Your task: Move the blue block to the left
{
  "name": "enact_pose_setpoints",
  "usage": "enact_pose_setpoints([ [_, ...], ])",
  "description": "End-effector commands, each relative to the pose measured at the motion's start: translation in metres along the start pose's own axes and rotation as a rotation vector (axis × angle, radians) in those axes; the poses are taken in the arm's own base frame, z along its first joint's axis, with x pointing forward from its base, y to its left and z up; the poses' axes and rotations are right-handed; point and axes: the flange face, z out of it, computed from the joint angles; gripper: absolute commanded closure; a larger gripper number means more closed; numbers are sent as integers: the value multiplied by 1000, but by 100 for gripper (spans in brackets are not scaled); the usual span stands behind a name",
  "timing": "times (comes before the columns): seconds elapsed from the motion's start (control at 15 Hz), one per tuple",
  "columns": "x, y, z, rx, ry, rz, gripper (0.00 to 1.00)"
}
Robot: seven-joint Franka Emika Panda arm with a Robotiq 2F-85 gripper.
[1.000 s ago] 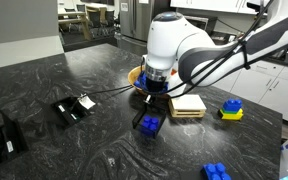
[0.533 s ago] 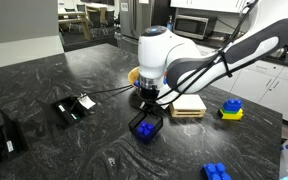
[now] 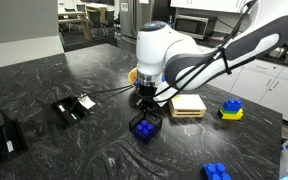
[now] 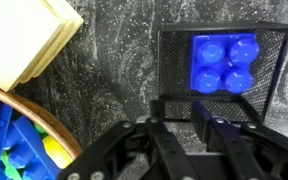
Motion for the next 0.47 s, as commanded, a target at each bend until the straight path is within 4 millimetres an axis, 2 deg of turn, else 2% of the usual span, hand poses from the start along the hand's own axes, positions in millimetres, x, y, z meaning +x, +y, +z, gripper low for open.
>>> enact_pose_setpoints([
  [0.0, 0, -1, -2, 1, 2, -1, 56],
  [0.2, 0, -1, 0, -1, -2, -1, 37],
  [0.4, 0, -1, 0, -1, -2, -1, 37],
])
